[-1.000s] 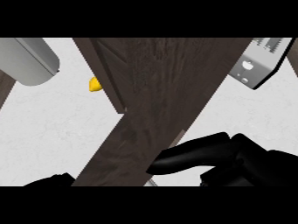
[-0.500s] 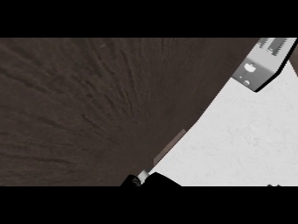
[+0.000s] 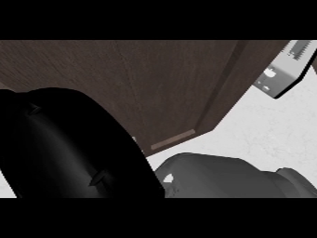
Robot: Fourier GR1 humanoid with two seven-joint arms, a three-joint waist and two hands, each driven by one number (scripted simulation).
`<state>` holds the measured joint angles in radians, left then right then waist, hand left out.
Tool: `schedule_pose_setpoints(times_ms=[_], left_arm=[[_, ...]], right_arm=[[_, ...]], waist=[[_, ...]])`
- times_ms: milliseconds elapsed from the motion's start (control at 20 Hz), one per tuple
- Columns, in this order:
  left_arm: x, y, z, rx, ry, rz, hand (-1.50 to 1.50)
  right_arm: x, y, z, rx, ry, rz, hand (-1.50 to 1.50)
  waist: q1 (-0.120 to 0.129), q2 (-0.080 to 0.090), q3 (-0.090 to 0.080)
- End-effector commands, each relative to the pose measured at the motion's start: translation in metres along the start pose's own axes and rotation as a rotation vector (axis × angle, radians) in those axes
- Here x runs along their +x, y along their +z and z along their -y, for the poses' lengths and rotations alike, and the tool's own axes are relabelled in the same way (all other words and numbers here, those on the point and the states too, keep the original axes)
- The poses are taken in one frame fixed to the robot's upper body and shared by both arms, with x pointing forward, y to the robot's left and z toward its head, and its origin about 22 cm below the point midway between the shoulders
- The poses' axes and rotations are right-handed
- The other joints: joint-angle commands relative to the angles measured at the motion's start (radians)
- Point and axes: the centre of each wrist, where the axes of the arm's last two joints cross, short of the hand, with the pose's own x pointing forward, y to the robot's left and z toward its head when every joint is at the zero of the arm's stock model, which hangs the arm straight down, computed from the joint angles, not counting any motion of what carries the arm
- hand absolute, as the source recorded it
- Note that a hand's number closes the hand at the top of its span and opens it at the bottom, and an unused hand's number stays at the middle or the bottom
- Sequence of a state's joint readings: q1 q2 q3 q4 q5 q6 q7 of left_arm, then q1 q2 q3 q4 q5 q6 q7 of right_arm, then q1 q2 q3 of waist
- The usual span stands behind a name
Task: Pick up the wine, place it into the cabinet and close the cabinet
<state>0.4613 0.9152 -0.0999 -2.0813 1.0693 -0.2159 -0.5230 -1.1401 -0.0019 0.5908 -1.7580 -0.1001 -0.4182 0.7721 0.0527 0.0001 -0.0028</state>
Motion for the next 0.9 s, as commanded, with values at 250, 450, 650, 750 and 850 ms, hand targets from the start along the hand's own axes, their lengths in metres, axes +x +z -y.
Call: schedule_pose_setpoints(times_ms=[250,450,650,750,850], left_arm=[[0.021,0.005,-0.033,-0.023,0.008,0.023,1.5],[0.02,0.001,-0.035,-0.013,-0.013,0.005,1.5],[0.021,0.0,-0.021,-0.02,0.001,0.013,1.5],[0.03,-0.013,-0.032,-0.024,-0.024,0.038,1.5],[0.03,-0.008,-0.027,-0.015,-0.004,0.046,1.5]], right_arm=[[-0.041,-0.081,0.031,-0.144,0.004,-0.086,1.5],[-0.065,-0.103,0.058,-0.216,0.013,-0.109,1.5],[-0.089,-0.115,0.074,-0.276,0.052,-0.148,1.5],[-0.105,-0.109,0.088,-0.283,0.063,-0.163,1.5],[-0.12,-0.103,0.098,-0.303,0.076,-0.176,1.5]], waist=[[0.013,0.01,0.0],[0.002,0.016,0.001],[0.01,0.014,0.001],[-0.01,0.02,0.001],[0.002,0.018,0.002]])
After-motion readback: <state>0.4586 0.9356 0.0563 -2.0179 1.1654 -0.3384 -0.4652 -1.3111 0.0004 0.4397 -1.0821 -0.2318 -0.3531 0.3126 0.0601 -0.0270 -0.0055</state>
